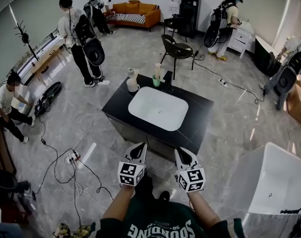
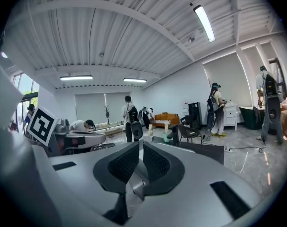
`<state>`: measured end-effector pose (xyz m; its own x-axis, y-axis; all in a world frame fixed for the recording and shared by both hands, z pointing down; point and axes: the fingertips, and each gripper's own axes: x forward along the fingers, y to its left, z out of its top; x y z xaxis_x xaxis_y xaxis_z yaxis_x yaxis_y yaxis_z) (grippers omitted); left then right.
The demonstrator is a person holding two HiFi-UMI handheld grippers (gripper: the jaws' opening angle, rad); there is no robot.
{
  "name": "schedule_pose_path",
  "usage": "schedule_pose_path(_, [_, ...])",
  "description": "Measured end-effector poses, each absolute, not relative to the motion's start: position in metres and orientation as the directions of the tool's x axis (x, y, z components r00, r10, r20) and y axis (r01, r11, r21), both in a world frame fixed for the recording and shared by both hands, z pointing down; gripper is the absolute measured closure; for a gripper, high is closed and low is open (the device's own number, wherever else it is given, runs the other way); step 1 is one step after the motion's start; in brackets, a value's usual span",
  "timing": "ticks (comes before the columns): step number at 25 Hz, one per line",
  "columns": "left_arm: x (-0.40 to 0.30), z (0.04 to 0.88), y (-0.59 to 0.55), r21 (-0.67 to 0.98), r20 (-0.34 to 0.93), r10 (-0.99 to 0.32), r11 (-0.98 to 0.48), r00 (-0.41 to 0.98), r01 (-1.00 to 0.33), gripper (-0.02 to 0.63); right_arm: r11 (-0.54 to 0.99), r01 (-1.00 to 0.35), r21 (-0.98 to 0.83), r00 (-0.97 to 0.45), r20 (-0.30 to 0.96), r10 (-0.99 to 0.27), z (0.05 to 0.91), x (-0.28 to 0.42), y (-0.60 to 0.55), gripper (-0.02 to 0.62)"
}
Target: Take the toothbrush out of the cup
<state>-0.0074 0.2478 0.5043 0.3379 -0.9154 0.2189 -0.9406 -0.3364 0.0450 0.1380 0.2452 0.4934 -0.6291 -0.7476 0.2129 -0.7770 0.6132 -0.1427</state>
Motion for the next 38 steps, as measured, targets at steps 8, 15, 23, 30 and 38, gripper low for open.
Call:
schedule_pose_path(8, [-0.031,0.515,0.179,0.065,0.207,-0.913,-0.346,0.352,-0.936,0.597,0.602,-0.789,-0.122,-0.613,0.211,-0.762,0.499,0.115,0.186,0.552])
schedule_pose_path(15, [-0.064,0.525,0.085,0.068,0.215,-0.877,-0.425,0.429,-0.903,0.597,0.549,-0.827,-0.122,-0.563,0.212,-0.799,0.506,0.074,0.106,0.552])
schedule_pose_path(23, [-0.097,0.523,-0.015,0.094,0.223,-0.831,-0.501,0.509,-0.86,0.597,0.498,-0.86,-0.113,-0.51,0.245,-0.825,0.502,0.029,0.021,0.552])
schedule_pose_path(30, [-0.132,0.523,-0.093,0.105,0.233,-0.793,-0.555,0.563,-0.825,0.595,0.456,-0.884,-0.104,-0.467,0.267,-0.843,0.494,-0.016,-0.05,0.552])
schedule_pose_path(38, [-0.16,0.524,-0.155,0.09,0.209,-0.745,-0.63,0.633,-0.771,0.595,0.394,-0.913,-0.107,-0.408,0.278,-0.87,0.499,-0.053,-0.11,0.552])
